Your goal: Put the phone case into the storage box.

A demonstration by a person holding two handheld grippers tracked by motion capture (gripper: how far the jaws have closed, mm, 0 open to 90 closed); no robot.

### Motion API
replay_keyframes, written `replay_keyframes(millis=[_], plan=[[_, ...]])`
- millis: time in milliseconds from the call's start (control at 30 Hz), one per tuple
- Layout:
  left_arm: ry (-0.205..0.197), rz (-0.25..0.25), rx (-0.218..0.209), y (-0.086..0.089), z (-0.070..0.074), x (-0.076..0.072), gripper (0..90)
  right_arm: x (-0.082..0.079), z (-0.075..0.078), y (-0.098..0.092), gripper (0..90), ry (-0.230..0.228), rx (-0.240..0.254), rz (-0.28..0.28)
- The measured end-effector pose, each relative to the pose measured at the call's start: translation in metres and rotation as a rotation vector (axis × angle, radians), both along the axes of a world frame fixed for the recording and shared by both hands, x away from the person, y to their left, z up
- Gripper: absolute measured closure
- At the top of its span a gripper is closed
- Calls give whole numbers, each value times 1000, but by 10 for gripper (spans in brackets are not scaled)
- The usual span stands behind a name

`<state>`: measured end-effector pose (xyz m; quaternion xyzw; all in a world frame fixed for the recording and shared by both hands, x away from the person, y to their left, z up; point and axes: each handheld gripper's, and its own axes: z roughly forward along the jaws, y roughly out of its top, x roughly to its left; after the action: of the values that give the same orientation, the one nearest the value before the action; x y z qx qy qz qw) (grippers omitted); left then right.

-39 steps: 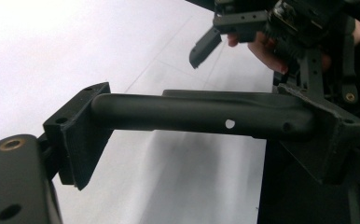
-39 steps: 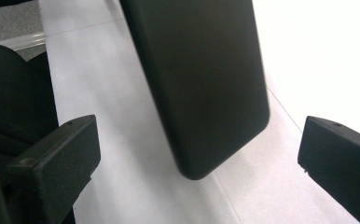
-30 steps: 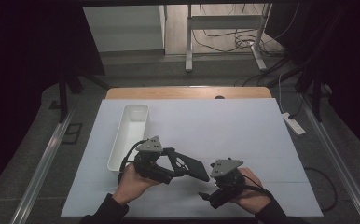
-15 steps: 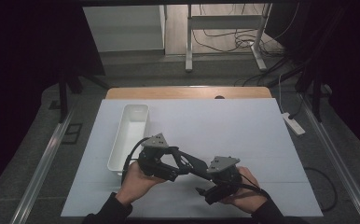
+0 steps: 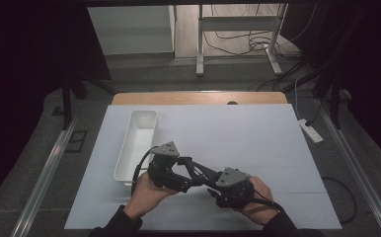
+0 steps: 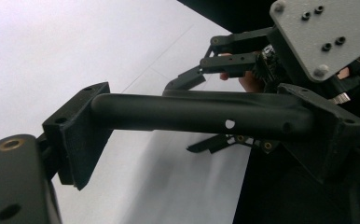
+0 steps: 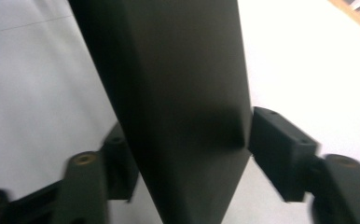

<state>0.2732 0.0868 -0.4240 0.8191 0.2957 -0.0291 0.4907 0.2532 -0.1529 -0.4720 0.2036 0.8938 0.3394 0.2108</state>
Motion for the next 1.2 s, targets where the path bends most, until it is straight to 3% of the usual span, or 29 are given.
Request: replay_keyframes(millis=[67, 167, 300, 367, 600, 700, 833, 1200], plan=[[2, 2, 0, 0, 0, 0, 143, -1, 1, -1, 517, -28, -10, 0], [7, 17, 1, 1, -1, 1, 142, -2, 2, -1, 573, -42, -13, 12], [40, 40, -28, 4, -2, 5, 137, -6, 3, 0, 704, -102, -33, 44], [50, 47, -40, 5, -2, 6, 135, -8, 4, 1, 742, -132, -46, 56], [72, 56, -55, 6, -6, 9, 120, -10, 4, 2, 796, -167, -73, 61], [57, 94, -41, 6, -8, 10, 95, -10, 5, 1, 843, -161, -82, 62], [62, 93, -63, 9, -10, 11, 39, -9, 3, 1, 846, -136, -105, 59], [-4, 89, -40, 19, -10, 8, 7, -5, 8, -5, 847, -54, -45, 61]])
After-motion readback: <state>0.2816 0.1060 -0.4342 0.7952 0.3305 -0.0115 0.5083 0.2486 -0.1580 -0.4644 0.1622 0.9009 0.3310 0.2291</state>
